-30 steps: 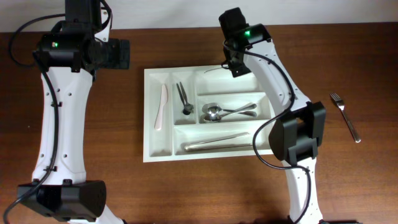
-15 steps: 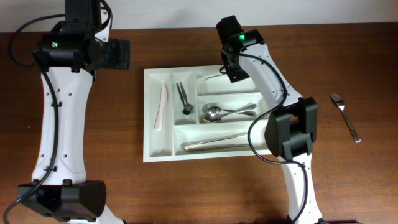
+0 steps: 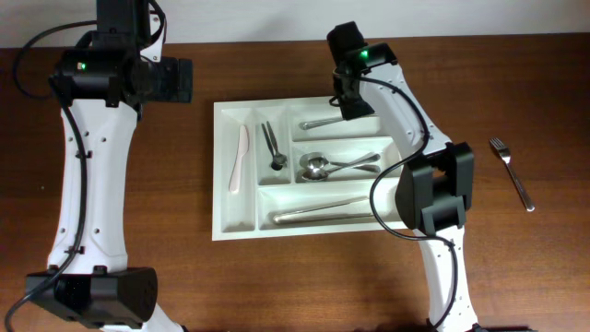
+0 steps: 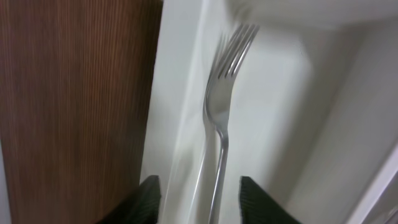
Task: Pack container
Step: 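Carry the fork into the top tray compartment and release, then return right gripper to the remaining fork and grasp it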
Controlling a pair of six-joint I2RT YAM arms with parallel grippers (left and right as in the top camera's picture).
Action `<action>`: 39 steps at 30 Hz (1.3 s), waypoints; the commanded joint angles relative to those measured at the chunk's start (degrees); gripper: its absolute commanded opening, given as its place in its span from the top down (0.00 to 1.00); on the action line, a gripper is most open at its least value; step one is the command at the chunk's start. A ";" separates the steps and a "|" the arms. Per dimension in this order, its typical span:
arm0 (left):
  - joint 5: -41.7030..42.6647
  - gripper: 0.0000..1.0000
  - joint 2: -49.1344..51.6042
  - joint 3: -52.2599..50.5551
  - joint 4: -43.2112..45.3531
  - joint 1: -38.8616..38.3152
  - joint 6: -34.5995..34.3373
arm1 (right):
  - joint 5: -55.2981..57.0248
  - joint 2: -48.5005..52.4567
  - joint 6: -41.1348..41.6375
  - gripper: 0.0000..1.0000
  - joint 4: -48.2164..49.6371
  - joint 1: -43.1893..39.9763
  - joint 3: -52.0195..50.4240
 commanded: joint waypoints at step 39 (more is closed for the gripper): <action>-0.37 0.01 -0.35 0.46 -0.04 0.09 -0.76 | 3.50 -9.14 -97.96 0.51 -16.13 -45.35 0.00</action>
